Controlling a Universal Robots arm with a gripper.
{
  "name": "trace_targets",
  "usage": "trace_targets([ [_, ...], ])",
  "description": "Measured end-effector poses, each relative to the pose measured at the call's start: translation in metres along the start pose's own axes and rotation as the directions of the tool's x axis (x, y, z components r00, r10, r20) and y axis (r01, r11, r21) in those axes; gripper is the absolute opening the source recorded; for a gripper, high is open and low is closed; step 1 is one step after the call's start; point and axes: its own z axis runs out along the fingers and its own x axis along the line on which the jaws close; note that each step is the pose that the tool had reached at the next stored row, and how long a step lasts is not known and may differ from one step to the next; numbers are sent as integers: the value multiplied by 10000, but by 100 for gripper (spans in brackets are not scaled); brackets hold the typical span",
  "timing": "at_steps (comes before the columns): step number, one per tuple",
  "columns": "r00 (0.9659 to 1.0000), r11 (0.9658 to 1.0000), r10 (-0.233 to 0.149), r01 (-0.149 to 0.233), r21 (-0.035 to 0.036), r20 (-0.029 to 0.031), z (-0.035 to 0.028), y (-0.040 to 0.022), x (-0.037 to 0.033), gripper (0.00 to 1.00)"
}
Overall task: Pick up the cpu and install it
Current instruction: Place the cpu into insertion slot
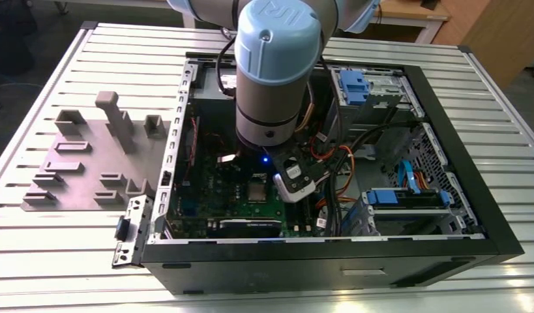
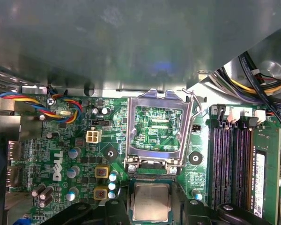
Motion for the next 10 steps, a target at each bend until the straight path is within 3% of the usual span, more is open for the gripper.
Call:
trace_targets([
  [10,10000,10000,-1,1,-34,27,19,-1,1,45],
])
